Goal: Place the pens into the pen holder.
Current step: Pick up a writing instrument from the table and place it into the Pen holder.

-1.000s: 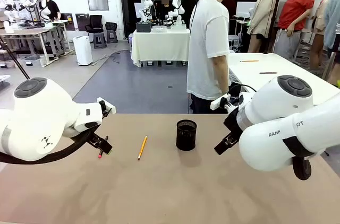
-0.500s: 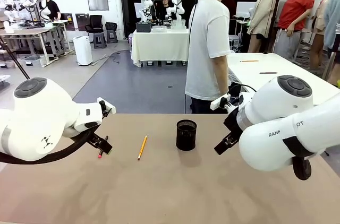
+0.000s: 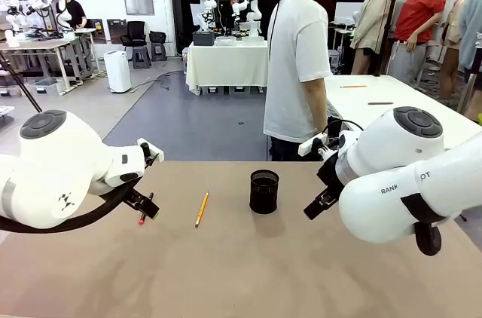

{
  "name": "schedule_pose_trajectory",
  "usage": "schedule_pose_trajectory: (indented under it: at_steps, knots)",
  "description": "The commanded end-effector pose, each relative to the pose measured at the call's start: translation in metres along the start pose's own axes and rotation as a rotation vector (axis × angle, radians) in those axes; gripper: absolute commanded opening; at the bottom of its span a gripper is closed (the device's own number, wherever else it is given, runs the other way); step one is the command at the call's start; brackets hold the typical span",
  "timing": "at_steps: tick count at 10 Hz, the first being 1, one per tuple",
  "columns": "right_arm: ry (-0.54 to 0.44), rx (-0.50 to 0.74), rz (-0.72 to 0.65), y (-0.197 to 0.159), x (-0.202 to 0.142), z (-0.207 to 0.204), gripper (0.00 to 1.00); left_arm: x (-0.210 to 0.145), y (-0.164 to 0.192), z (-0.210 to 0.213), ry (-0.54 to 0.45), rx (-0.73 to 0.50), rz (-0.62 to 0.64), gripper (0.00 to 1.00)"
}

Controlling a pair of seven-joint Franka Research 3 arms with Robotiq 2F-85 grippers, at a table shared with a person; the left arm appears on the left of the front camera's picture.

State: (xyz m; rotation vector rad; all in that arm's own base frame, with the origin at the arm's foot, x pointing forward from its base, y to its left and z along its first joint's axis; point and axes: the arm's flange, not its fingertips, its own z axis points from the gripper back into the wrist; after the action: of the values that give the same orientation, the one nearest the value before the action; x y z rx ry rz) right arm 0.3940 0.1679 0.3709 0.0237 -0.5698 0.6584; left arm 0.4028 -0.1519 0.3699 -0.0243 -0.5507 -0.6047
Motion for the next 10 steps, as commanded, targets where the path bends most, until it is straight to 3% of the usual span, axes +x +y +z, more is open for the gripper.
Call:
schedule_pose_trajectory:
  at_steps: [1, 10]
  knots:
    - [0.0, 0.0, -0.001, 0.0, 0.0, 0.0, 1.0, 0.0001, -0.0001, 0.0002, 0.0, 0.0, 0.0, 1.0]
    - [0.0, 0.0, -0.001, 0.0, 0.0, 0.0, 1.0, 0.0, 0.0, 0.0, 0.0, 0.0, 0.0, 1.0]
